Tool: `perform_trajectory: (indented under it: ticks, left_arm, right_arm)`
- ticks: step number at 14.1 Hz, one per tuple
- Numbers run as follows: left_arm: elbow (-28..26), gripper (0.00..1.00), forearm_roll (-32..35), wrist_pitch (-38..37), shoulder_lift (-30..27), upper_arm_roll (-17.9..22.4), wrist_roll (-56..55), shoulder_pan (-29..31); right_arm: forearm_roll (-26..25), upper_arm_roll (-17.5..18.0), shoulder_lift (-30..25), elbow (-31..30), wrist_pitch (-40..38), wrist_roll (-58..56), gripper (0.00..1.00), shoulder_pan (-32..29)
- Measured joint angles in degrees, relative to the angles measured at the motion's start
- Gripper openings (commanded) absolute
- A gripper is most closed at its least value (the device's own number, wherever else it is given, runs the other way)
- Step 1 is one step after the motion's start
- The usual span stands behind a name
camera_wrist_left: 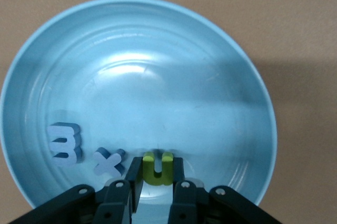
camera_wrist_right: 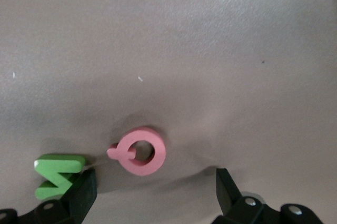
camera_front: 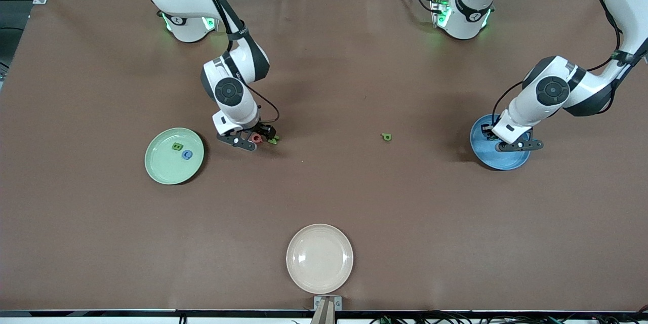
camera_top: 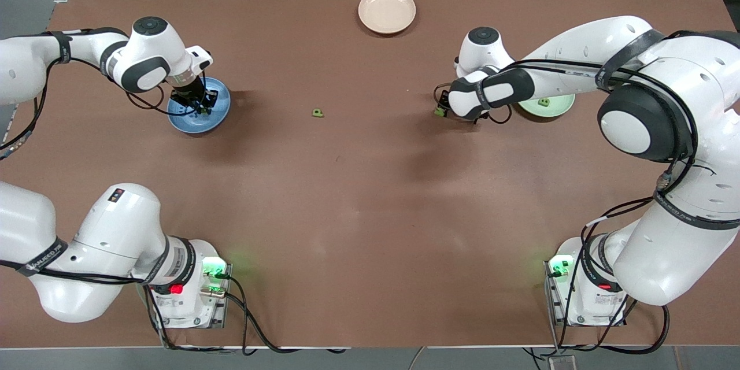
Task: Sort upper and lower case letters into plates
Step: 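Release the u, grasp green p with the left gripper while the right grasps q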
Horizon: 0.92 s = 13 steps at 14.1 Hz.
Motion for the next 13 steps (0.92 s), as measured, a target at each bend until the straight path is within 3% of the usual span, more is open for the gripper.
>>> perform_trajectory:
  ticks: [1,2,5,8,13]
  left_arm:
    - [-0.18,0.16,0.35,0.00,0.00,0.28,0.00,0.00]
    - [-0.35,0.25,0.80,0.01,0.00,0.52,0.00,0.00]
    - [-0.53,0.84,1.37,0.06,0.00,0.82,0.01,-0.01]
    - [-0.45,0.99,1.39,0.19,0.01,0.38,0.01,0.02]
    - [0.91,0.99,-2.96,0.02,-0.02,-7.07,-0.31,-0.09]
  right_arm:
    - [0.00,0.00,0.01,0.00,0.00,0.29,1.00,0.25]
    - [0.00,-0.01,0.02,0.00,0.00,0.45,1.00,0.43]
    - [-1.46,-0.34,0.03,0.00,0.02,0.52,1.00,0.48]
    - [-4.43,-1.16,0.03,0.07,0.42,0.53,1.00,-0.19]
    - [-5.48,-1.27,0.05,0.18,1.87,0.48,0.97,-1.13]
